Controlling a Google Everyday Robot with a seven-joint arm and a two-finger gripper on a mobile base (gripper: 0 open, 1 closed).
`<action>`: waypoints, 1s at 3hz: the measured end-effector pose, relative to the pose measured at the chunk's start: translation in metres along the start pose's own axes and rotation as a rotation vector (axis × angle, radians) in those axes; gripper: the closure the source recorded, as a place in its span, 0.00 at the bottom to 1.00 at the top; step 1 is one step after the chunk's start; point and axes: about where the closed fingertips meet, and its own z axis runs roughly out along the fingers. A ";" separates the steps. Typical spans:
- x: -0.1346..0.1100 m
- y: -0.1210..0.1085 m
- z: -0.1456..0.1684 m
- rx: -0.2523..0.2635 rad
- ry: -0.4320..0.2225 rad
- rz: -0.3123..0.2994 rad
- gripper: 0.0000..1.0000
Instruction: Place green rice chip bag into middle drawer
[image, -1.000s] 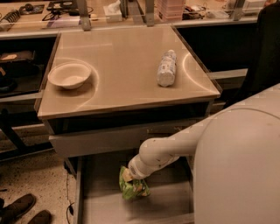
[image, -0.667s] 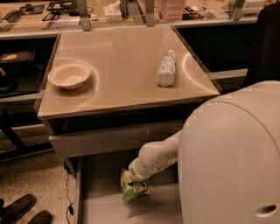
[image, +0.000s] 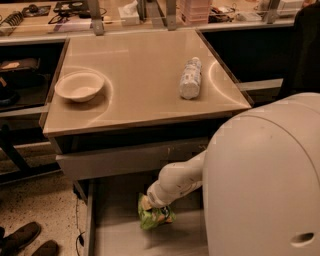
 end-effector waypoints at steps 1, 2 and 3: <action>0.000 0.000 0.000 0.000 0.000 0.000 0.58; 0.000 0.000 0.000 0.000 0.000 0.000 0.35; 0.000 0.000 0.000 0.000 0.000 0.000 0.12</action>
Offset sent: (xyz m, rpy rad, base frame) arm 0.0000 0.0000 0.0000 0.0000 0.0000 0.0000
